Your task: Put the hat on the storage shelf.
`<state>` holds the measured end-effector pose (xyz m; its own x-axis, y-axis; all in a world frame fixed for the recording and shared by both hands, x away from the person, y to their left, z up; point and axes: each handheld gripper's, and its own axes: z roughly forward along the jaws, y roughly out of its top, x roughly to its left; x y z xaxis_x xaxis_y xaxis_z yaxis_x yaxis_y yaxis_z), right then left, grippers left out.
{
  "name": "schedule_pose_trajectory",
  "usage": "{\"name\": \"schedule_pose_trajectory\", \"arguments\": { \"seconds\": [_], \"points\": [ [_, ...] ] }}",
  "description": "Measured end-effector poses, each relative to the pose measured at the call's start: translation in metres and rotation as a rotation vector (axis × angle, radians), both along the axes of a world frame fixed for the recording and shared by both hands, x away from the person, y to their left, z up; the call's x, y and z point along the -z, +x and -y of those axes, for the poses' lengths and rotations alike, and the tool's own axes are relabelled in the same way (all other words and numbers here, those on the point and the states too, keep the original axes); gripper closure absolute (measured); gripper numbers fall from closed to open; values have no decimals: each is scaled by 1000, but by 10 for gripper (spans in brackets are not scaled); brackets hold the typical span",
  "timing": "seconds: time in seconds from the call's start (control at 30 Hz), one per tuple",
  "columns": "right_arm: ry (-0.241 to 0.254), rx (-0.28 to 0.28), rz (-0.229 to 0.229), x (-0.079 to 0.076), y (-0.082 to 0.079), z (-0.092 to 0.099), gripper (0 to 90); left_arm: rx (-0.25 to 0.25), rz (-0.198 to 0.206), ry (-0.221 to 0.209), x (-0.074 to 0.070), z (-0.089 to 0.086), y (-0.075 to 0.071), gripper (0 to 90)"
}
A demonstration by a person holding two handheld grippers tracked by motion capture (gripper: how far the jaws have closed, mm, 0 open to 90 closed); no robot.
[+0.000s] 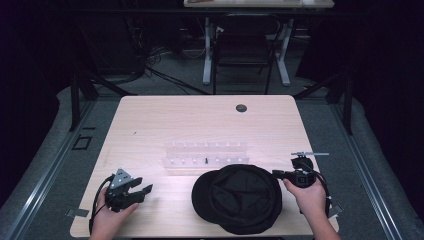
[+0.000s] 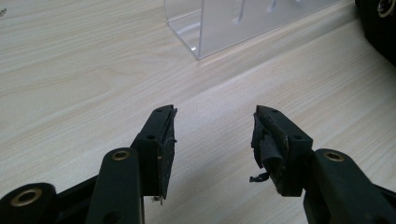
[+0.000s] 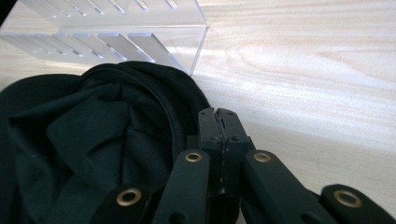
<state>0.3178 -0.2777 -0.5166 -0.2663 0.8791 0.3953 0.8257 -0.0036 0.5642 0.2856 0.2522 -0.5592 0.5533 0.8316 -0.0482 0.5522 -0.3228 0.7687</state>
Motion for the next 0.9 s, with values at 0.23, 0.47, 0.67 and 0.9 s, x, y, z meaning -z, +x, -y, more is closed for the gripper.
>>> {"name": "schedule_pose_trajectory", "arguments": {
  "seconds": [0.23, 0.47, 0.67, 0.9],
  "points": [
    [-56, -36, -95, -8, -1, 0, 778, -2, -4, 2, 0, -1, 0, 491],
    [-133, -67, -197, -9, -6, -1, 756, -2, -5, -4, 0, 1, 0, 490],
    [-138, -69, -266, -4, -9, 0, 759, -2, -6, -3, 1, 1, 0, 490],
    [-95, -61, -344, 2, -9, 2, 762, 0, -9, -2, 1, 1, 0, 490]
  ]
}}
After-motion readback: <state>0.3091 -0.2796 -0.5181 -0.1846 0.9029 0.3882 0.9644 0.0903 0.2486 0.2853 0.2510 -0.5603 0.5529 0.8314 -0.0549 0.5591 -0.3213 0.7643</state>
